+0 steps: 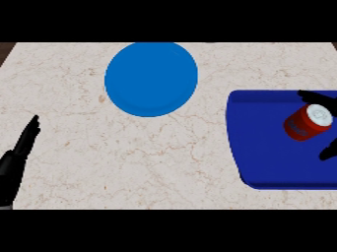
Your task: Pick the can from the tray and place it in the plate
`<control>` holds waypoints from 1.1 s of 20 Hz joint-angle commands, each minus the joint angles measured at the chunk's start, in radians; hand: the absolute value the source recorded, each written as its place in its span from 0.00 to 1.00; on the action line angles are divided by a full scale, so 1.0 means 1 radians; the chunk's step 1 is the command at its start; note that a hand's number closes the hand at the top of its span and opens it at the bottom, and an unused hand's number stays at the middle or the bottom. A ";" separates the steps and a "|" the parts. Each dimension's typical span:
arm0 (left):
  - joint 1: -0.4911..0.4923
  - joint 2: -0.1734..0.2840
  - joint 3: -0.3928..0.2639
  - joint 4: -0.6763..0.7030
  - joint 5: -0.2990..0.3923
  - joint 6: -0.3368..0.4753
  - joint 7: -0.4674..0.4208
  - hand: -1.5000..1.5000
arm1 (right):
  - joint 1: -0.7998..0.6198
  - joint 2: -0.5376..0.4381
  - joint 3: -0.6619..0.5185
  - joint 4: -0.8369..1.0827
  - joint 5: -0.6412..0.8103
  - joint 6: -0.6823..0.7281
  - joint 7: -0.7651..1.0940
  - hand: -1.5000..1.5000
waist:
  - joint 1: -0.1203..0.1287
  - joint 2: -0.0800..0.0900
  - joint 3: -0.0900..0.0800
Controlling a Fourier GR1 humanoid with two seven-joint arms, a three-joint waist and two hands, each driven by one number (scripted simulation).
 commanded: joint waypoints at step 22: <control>-0.123 -0.034 -0.004 0.051 -0.034 -0.052 -0.006 0.50 | -0.408 0.107 0.127 0.233 0.460 -0.634 0.091 1.00 | 0.094 0.037 0.004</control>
